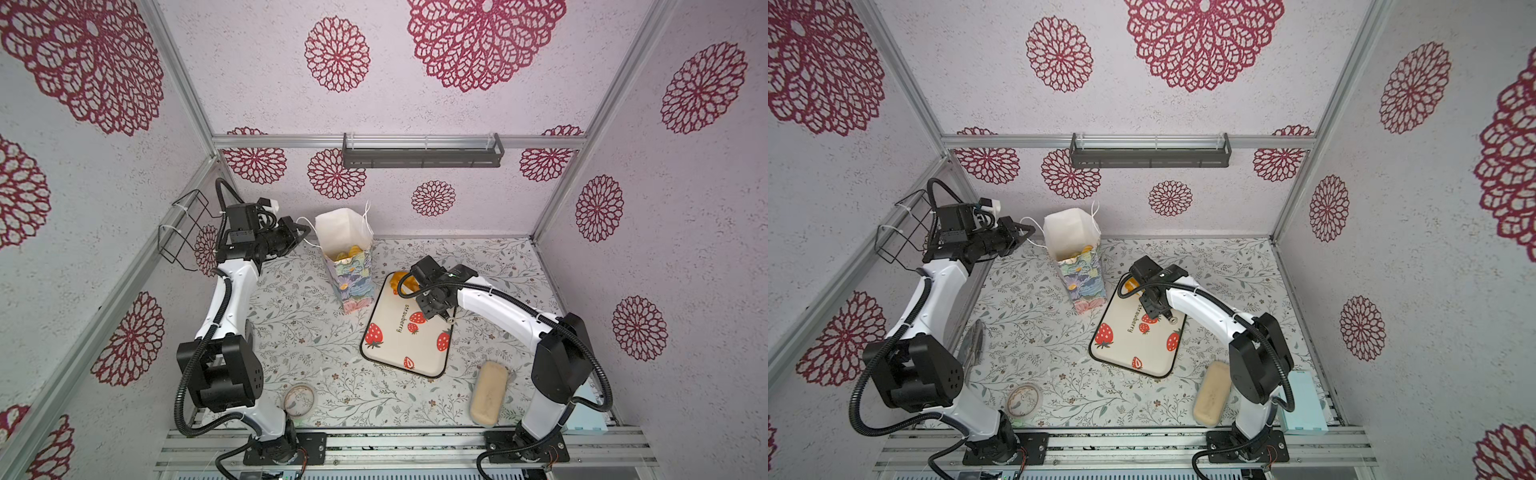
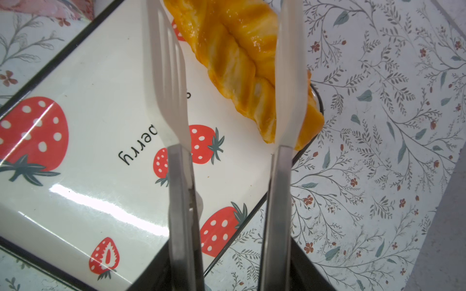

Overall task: Pack bread into a paper bag
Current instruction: Pick up the bread from the tray.

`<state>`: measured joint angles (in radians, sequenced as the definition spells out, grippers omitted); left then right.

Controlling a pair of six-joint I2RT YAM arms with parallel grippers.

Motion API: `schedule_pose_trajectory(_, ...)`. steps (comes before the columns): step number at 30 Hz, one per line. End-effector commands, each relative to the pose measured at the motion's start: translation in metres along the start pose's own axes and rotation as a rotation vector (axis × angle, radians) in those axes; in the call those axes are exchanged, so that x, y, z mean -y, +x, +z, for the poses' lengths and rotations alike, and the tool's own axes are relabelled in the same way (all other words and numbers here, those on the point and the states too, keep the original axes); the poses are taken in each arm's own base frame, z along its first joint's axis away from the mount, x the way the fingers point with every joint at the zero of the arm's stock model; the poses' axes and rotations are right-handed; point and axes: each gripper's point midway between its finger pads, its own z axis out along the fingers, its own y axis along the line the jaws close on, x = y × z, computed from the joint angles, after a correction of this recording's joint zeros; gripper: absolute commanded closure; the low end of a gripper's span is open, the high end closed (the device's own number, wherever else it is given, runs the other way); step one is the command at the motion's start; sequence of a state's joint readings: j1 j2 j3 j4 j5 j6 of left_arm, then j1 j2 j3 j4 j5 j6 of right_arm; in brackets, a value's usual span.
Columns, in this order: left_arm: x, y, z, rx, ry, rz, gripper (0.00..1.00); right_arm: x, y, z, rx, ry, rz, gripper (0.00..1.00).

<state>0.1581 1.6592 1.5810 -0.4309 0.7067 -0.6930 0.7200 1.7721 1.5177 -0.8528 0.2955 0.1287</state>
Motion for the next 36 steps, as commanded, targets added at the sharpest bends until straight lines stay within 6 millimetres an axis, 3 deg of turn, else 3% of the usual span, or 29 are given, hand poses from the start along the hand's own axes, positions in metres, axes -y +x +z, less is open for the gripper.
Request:
schedule_pose_trajectory(1,0.005,-0.007,-0.003,0.018,0.018,0.011,1.00,0.005,-0.007,-0.003,0.030,0.040,-0.017,0.45)
schedule_pose_trajectory(17,0.004,-0.007,-0.002,0.018,0.019,0.009,1.00,0.009,0.003,0.028,-0.045,0.130,-0.067,0.48)
schedule_pose_trajectory(28,0.003,-0.007,-0.002,0.018,0.019,0.006,1.00,0.011,0.000,0.034,-0.049,0.169,-0.090,0.51)
schedule_pose_trajectory(36,0.003,-0.007,-0.003,0.018,0.018,0.007,1.00,0.006,-0.002,0.038,-0.047,0.155,-0.108,0.58)
